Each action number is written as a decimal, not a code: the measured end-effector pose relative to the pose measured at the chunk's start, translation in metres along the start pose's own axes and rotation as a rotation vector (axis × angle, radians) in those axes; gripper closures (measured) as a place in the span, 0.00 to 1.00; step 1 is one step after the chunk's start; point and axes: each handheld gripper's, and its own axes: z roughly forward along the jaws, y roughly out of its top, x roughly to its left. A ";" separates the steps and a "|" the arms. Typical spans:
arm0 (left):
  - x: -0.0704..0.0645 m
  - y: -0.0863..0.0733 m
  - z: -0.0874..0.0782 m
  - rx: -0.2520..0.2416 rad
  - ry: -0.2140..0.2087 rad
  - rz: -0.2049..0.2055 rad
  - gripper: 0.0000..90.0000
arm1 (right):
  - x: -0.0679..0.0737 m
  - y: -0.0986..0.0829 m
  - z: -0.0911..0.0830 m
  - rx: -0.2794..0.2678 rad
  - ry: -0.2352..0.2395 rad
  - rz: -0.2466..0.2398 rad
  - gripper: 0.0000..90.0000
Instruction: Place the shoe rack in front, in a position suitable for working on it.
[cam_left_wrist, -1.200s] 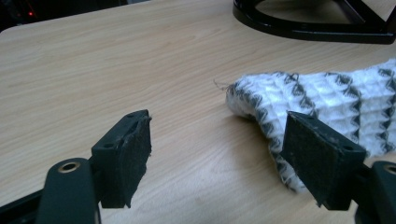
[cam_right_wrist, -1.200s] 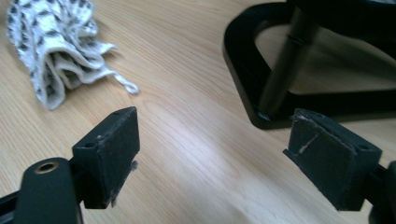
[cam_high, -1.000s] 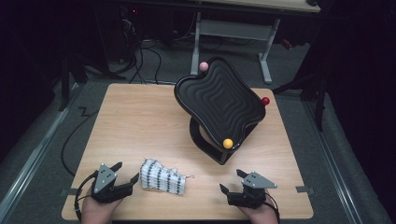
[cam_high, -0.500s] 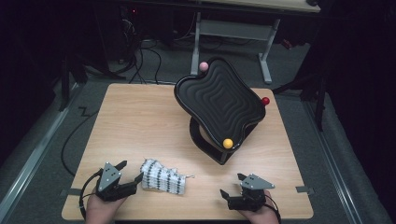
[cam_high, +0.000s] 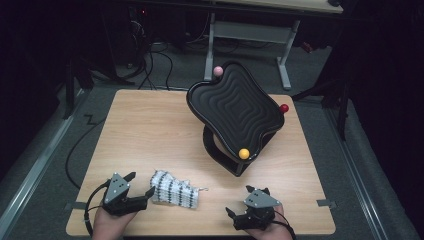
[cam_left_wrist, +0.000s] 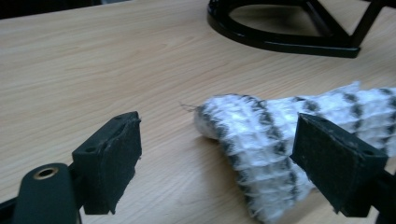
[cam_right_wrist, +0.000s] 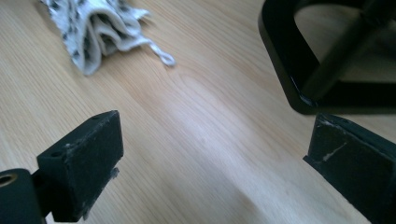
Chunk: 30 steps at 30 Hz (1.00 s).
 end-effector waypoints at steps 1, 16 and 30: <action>-0.001 0.001 0.000 -0.005 -0.003 0.007 0.18 | 0.003 0.004 0.001 -0.005 -0.001 -0.005 0.04; 0.005 -0.001 0.002 0.007 0.003 0.011 0.18 | 0.025 0.060 0.032 -0.033 0.137 -0.015 0.06; 0.005 -0.002 0.004 0.022 0.048 0.026 0.00 | 0.049 0.093 0.093 0.034 0.235 -0.014 0.17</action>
